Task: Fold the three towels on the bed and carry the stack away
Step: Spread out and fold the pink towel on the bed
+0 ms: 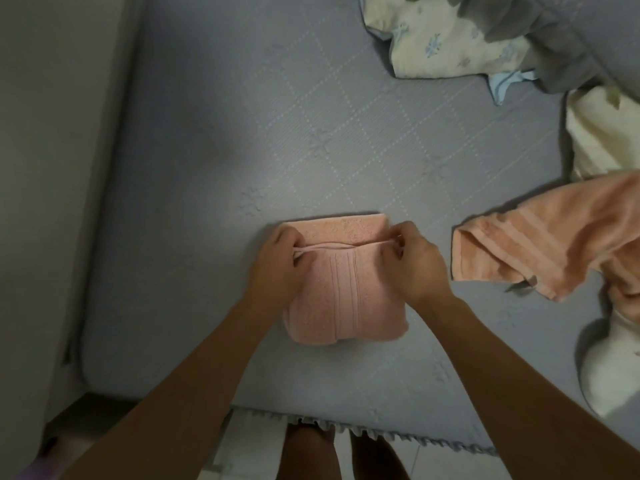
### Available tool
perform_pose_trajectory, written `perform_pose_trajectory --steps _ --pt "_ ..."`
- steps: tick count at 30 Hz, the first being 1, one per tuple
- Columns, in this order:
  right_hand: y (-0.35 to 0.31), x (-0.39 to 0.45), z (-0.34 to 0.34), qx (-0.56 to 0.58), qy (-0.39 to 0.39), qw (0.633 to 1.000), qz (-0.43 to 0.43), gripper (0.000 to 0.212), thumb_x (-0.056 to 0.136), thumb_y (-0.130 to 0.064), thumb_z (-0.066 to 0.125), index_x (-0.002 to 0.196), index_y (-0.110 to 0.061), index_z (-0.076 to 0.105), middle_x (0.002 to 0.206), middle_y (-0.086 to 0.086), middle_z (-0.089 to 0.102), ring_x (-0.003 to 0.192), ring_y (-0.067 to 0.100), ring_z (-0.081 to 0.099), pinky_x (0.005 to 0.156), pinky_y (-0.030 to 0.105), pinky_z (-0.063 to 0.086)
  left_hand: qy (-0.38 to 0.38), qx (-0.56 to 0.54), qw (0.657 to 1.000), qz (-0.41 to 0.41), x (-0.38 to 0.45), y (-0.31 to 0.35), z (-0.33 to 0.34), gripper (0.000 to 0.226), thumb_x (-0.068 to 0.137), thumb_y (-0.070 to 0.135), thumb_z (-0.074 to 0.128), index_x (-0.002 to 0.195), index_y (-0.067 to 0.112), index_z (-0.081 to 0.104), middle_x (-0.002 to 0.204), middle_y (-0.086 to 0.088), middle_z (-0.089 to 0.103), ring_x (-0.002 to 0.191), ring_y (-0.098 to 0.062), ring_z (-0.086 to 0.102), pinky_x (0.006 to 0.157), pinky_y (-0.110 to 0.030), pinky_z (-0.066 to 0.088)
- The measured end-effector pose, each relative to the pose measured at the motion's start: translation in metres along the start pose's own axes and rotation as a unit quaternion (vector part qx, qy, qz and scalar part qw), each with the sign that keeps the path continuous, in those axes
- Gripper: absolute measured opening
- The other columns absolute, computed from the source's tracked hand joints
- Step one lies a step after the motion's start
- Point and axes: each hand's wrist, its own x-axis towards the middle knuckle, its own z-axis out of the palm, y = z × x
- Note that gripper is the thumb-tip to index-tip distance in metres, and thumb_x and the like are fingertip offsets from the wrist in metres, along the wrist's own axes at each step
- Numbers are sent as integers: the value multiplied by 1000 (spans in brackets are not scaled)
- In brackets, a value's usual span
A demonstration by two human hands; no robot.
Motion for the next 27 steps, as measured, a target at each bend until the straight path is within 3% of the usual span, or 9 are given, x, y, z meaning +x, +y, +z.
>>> perform_pose_trajectory --steps 3,6,9,12,15,17,19,22,27 --pt "2 -2 1 46 -33 997 52 39 89 -39 55 123 -22 50 108 -2 64 95 17 61 81 37 53 3 -54 994 -90 -5 -4 5 23 78 36 70 88 28 51 88 10 56 75 -11 55 61 -23 37" --pt "6 -11 -1 50 -92 991 81 68 74 -60 67 128 -25 48 105 -10 54 95 12 55 82 33 51 -6 -128 978 -166 -18 -9 5 32 72 43 75 95 32 55 88 17 60 77 7 55 61 -16 40" --pt "10 -19 -2 87 -113 988 64 49 74 -51 72 115 -31 54 98 -17 59 93 8 61 70 21 49 -69 -252 934 -243 -28 -11 2 46 69 41 78 108 19 66 99 4 71 88 -11 68 75 -32 57" --pt "4 -24 -9 158 -85 984 0 21 77 -45 69 95 -41 59 87 -19 67 81 -2 63 64 15 49 -46 -288 934 -208 -29 -9 -12 35 65 46 75 90 21 76 82 8 75 79 -9 69 65 -27 55" --pt "-12 -18 -16 206 -11 978 -40 12 79 -46 64 89 -41 61 83 -21 67 73 -2 62 58 10 46 49 -274 950 -139 -14 -2 -23 26 72 50 70 77 25 70 66 15 61 62 -2 53 55 -23 44" --pt "-20 -3 -12 201 41 978 -27 7 84 -44 59 85 -37 60 78 -16 65 68 -2 59 55 10 43 80 -278 951 -111 -1 7 -23 9 78 46 67 75 37 69 67 21 65 62 6 55 58 -14 44" --pt "-23 14 -4 173 59 983 13 14 89 -42 53 87 -30 60 78 -9 64 69 1 59 61 18 45 83 -275 952 -103 11 13 -15 9 84 40 65 76 43 67 73 26 68 66 12 58 60 -7 43" --pt "-18 33 13 85 24 993 81 29 97 -40 46 106 -16 58 103 9 63 91 24 61 82 40 51 61 -255 959 -104 24 8 0 11 88 35 64 80 43 62 73 25 67 66 14 58 59 -2 41" --pt "-18 35 21 87 40 991 96 43 97 -44 44 123 -11 50 118 13 57 103 31 57 91 46 47 118 -297 938 -133 25 3 0 19 75 48 69 89 41 57 79 28 64 70 11 60 60 -6 44"
